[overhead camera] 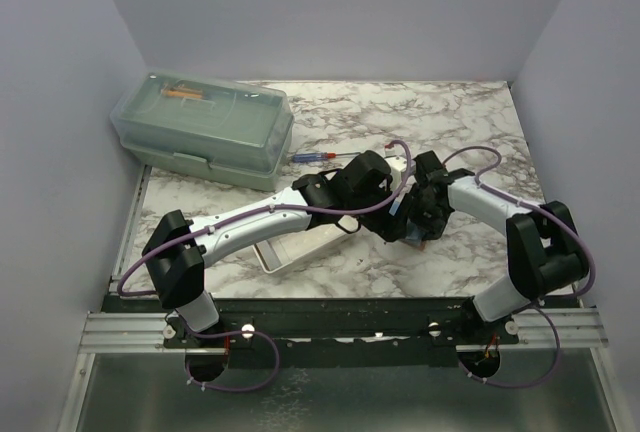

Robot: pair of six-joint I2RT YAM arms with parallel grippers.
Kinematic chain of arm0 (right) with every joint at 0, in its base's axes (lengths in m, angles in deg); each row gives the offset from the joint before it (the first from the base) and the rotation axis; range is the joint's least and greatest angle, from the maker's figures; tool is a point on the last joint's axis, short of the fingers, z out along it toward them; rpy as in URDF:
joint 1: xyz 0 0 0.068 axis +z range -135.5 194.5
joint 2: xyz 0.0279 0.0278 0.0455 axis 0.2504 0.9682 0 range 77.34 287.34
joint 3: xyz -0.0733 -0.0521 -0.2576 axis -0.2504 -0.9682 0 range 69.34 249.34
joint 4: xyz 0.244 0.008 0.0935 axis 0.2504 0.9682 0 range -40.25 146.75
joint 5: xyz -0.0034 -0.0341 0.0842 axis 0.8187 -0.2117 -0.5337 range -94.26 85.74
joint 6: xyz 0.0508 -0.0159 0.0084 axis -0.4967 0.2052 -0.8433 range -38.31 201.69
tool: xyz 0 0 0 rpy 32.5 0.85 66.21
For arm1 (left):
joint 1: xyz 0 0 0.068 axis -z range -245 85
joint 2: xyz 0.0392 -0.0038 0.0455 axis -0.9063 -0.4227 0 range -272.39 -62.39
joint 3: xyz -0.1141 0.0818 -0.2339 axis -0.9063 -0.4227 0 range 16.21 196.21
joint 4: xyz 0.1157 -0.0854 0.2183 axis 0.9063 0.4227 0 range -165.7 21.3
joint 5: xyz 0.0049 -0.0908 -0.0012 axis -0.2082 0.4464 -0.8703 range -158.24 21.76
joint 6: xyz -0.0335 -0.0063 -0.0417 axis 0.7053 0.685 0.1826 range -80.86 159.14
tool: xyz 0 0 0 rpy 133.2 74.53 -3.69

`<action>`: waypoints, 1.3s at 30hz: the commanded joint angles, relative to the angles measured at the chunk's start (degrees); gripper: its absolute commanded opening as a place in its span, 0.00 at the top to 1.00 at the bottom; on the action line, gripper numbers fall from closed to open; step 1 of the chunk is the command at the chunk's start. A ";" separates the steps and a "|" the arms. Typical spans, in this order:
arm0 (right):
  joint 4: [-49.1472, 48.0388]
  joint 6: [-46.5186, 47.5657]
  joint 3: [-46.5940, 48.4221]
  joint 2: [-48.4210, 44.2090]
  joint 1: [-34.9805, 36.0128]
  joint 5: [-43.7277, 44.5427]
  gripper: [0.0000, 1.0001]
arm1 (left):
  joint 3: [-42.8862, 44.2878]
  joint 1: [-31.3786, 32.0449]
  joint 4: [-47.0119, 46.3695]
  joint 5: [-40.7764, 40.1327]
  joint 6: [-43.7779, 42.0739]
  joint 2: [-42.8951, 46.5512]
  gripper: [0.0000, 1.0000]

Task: Put the credit cards into the card holder
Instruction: Open the card holder at the center of the board.

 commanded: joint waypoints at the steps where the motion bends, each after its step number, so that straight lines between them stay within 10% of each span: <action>1: -4.89 -3.25 -3.04 0.29 0.25 3.31 0.33 | -0.23 0.17 0.39 -1.91 -0.92 1.93 0.22; 18: -16.57 6.53 -0.19 3.39 -7.83 3.44 0.33 | -0.23 0.35 0.36 -1.87 -0.98 2.09 0.22; 39: -9.15 10.88 -0.49 -1.21 -8.21 9.46 0.40 | -0.18 0.44 0.32 -2.62 -0.54 1.23 0.22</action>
